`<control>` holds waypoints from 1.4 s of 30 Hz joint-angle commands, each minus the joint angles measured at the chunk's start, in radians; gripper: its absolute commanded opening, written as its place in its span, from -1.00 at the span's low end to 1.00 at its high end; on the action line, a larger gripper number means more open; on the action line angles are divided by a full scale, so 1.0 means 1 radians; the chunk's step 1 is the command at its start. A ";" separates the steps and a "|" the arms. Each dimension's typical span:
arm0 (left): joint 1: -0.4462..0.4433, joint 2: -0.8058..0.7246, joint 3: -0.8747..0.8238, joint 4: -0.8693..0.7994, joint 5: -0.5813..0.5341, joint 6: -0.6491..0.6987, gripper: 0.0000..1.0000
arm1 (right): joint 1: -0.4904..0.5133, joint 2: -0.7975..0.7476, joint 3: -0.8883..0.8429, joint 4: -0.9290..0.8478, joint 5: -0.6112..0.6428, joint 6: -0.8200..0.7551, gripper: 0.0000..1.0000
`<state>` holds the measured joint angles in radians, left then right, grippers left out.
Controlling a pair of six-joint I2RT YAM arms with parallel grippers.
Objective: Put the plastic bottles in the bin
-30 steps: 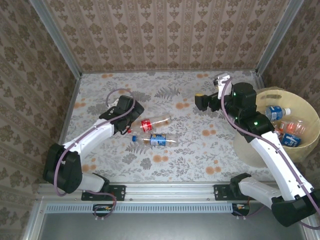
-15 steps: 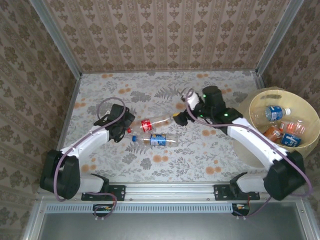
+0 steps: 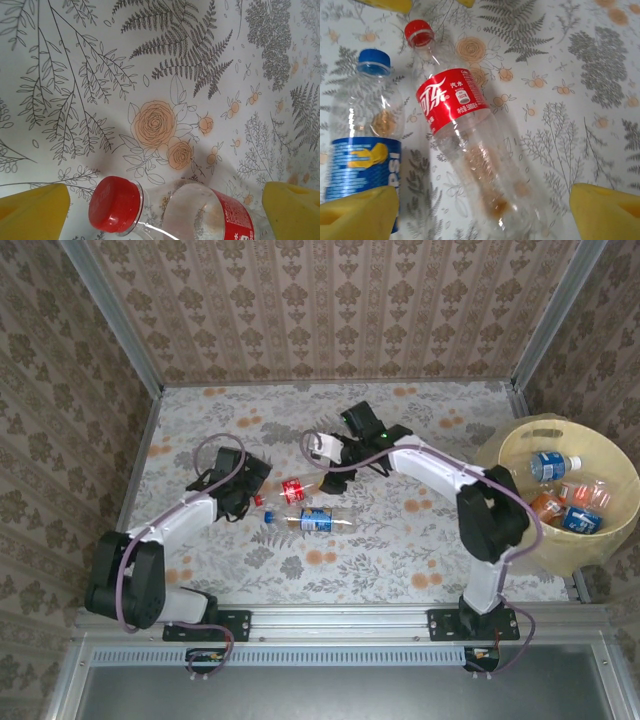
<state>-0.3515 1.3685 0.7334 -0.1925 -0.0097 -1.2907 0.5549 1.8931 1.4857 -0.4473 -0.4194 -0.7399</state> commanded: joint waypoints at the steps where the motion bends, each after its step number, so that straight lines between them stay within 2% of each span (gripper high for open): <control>1: 0.011 0.024 -0.001 0.053 0.044 -0.024 1.00 | 0.012 0.104 0.108 -0.172 -0.013 -0.144 0.76; 7: 0.026 0.075 0.006 0.146 0.088 -0.020 1.00 | 0.049 0.239 0.214 -0.233 0.006 -0.261 0.71; 19: 0.047 0.168 0.023 0.222 0.124 -0.008 1.00 | 0.083 0.370 0.266 -0.190 0.095 -0.260 0.55; 22: 0.050 0.162 0.008 0.244 0.135 -0.012 1.00 | 0.083 0.382 0.277 -0.171 0.104 -0.224 0.45; 26: 0.055 0.125 0.010 0.220 0.133 0.012 1.00 | 0.082 0.374 0.275 -0.137 0.162 -0.178 0.20; 29: 0.055 0.057 0.033 0.071 0.109 0.039 1.00 | 0.072 0.315 0.227 -0.095 0.188 -0.143 0.01; 34: 0.004 -0.141 0.012 -0.238 0.005 0.021 1.00 | 0.027 0.144 0.087 0.068 0.181 -0.014 -0.04; 39: -0.090 -0.353 -0.083 -0.364 -0.039 -0.107 1.00 | -0.010 -0.073 -0.065 0.177 0.246 0.070 -0.03; 42: -0.170 -0.382 -0.097 -0.387 -0.025 -0.181 1.00 | -0.045 -0.220 -0.113 0.216 0.286 0.181 -0.02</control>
<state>-0.4652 0.9932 0.6632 -0.4591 -0.0143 -1.3693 0.5301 1.8107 1.4025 -0.3317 -0.1841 -0.6918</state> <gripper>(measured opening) 0.999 0.488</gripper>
